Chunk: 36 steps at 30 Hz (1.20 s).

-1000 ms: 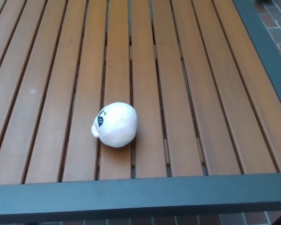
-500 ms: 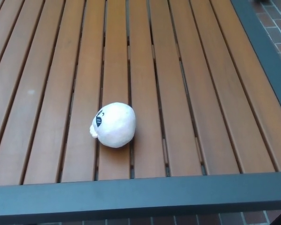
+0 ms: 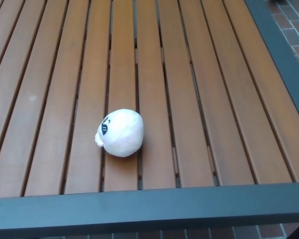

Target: The robot uses its right hand to pick up the emotional support dumpling kept on the square table outside, turn around and walk towards the round table and place it in middle of the desk

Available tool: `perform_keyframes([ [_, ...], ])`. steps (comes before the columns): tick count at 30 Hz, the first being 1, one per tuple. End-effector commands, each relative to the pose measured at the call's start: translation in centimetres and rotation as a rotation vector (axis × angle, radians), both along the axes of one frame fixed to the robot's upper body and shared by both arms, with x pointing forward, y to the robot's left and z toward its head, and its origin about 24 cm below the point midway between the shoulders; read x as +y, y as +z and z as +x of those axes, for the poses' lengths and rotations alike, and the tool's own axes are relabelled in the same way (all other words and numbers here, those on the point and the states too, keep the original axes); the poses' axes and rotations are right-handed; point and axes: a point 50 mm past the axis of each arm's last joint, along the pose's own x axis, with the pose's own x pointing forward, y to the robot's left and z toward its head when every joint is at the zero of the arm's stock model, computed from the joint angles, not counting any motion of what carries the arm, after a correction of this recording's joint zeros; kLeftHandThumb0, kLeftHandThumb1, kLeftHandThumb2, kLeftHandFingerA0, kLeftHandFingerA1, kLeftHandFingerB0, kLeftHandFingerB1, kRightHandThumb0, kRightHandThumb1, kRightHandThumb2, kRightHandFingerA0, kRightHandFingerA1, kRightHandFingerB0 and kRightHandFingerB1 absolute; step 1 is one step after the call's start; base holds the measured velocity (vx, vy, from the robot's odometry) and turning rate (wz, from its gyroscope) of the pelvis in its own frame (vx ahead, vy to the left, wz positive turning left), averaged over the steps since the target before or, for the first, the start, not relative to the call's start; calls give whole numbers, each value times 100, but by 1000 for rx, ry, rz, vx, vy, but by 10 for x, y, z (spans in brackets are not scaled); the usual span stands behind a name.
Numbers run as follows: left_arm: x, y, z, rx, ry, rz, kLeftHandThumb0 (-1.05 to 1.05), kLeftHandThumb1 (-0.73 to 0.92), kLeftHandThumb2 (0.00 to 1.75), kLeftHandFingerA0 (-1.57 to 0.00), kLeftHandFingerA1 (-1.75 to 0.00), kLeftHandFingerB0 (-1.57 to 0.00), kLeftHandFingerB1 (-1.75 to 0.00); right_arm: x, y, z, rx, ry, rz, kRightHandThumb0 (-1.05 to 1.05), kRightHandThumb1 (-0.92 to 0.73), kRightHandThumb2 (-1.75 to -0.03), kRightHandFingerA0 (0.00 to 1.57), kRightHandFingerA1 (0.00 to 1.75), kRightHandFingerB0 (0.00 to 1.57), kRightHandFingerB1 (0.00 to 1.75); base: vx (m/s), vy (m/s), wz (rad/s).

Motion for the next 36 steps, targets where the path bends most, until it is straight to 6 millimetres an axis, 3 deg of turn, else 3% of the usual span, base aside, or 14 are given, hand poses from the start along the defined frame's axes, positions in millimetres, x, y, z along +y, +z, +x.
perform_keyframes([
  [1,3,4,2,-47,-24,28,-7,45,97,-98,-112,-91,-79,-5,7,1,-11,11,-4,0,-73,-64,80,63,73,52,0,0,0],
  [9,3,4,0,-45,-11,21,-13,51,86,-97,-112,-89,-77,-5,7,0,-7,9,-6,3,-74,-64,76,58,68,51,0,0,0],
  [17,4,5,-1,-40,-27,33,-12,49,90,-98,-111,-90,-78,-4,7,-1,-19,6,-13,2,-74,-64,76,59,66,49,0,0,0],
  [18,5,5,-2,-44,-23,36,-14,52,89,-96,-109,-88,-78,-4,10,2,-53,1,-19,1,-82,-64,79,54,60,45,0,0,0],
  [23,9,8,-2,-72,-13,37,-9,46,93,-90,-113,-88,-81,-11,28,21,-230,-43,-52,-2,-81,-64,82,48,60,44,0,0,0],
  [26,9,9,-2,-74,-13,38,-9,46,93,-90,-113,-88,-81,-11,30,23,-243,-49,-55,-2,-81,-64,82,48,60,44,0,0,0],
  [27,15,14,6,-106,-1,61,-12,50,96,-96,-115,-90,-81,-11,64,58,-479,-1,-94,-21,-70,-61,64,49,45,39,0,0,0],
  [28,17,16,10,-122,8,65,-11,50,95,-95,-116,-88,-79,-9,79,71,-559,21,-105,-28,-69,-60,58,47,41,37,0,0,0],
  [30,18,18,12,-135,17,66,-11,50,95,-95,-116,-88,-79,-6,90,81,-609,38,-110,-28,-69,-60,58,47,41,37,0,0,0],
  [31,20,20,15,-149,33,68,-8,48,95,-97,-114,-91,-79,1,105,98,-659,97,-90,-42,-66,-60,39,42,29,34,0,0,0],
  [32,21,20,17,-155,39,70,-8,48,95,-97,-114,-91,-79,5,112,104,-678,122,-81,-42,-66,-60,39,42,29,34,0,0,0],
  [33,21,20,17,-158,44,66,-8,47,100,-98,-112,-89,-82,12,122,112,-687,166,-77,-56,-64,-60,14,36,20,30,0,0,0],
  [34,21,20,18,-162,50,62,-8,47,100,-98,-112,-89,-82,21,135,122,-696,221,-70,-56,-64,-60,14,36,20,30,0,0,0],
  [36,21,20,19,-163,51,61,-8,47,100,-98,-112,-89,-82,24,138,124,-695,229,-66,-56,-64,-60,14,36,20,30,0,0,0],
])
